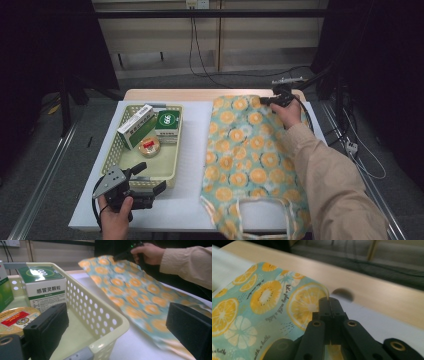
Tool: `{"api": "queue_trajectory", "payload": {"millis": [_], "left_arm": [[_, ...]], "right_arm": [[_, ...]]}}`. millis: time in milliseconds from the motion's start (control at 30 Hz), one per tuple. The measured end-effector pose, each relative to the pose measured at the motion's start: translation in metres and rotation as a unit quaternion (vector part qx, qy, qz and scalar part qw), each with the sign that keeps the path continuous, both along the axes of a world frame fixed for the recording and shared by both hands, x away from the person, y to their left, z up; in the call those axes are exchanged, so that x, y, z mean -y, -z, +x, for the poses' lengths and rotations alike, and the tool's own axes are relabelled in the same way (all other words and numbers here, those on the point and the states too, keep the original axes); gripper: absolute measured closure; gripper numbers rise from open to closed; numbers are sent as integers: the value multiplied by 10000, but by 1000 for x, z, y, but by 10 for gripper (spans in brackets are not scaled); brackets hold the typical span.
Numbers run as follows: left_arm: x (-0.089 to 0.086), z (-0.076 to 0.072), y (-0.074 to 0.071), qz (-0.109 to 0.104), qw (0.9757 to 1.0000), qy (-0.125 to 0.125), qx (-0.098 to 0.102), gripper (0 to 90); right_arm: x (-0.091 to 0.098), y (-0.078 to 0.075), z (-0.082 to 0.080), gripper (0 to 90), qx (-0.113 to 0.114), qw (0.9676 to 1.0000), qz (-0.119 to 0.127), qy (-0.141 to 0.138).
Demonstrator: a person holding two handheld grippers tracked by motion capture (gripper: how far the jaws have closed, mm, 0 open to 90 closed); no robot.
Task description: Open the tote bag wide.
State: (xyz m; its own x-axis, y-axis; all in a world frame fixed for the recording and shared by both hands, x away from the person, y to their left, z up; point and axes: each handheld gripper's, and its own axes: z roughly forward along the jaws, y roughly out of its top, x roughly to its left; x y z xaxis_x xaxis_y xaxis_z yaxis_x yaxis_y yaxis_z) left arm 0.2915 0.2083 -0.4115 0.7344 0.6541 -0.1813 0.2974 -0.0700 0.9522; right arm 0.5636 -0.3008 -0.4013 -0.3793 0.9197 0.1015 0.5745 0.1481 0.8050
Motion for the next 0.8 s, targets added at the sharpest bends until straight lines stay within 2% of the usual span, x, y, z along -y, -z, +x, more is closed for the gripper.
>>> {"api": "queue_trajectory", "payload": {"millis": [33,67,100,133,167,233,300,367,433,500,600,667,733,767,800], "left_arm": [[1,0,0,5,10000,-3,-11,41],[1,1,1,7,10000,10,-39,41],[2,0,1,1,10000,15,-43,41],[2,0,1,21,10000,15,-22,41],[3,0,1,37,10000,13,-21,41],[3,1,1,48,10000,22,-16,41],[4,0,1,76,10000,20,-38,41],[4,1,1,109,9999,6,-28,41],[5,0,1,136,9999,16,-10,41],[5,0,0,150,9999,17,1,41],[5,-2,0,150,9999,15,-3,41],[3,-2,0,82,10000,-4,-39,41],[1,-2,1,81,10000,-28,-34,41],[0,-2,1,61,10000,-44,-53,41],[-1,-3,1,63,9999,-62,-49,41]], "right_arm": [[5,-2,6,867,64,9997,76,207],[15,-3,15,520,77,9980,170,602],[15,-3,15,520,77,9980,170,602],[17,-4,16,477,113,9979,29,636],[18,-5,15,472,196,9982,-92,561],[16,-4,10,375,23,9997,19,261],[12,-4,-1,354,24,10000,23,-25],[7,-3,-16,323,-5,9993,156,-351],[1,-2,-35,284,-97,9979,194,-602],[-4,0,-57,264,-95,9963,145,-837],[-13,0,-91,263,-107,9925,-17,-1221],[-18,-1,-114,300,-210,9883,16,-1514],[-21,0,-135,303,-254,9853,38,-1688],[-24,1,-154,297,-261,9836,-19,-1784],[-24,1,-154,297,-261,9836,-19,-1784]]}}
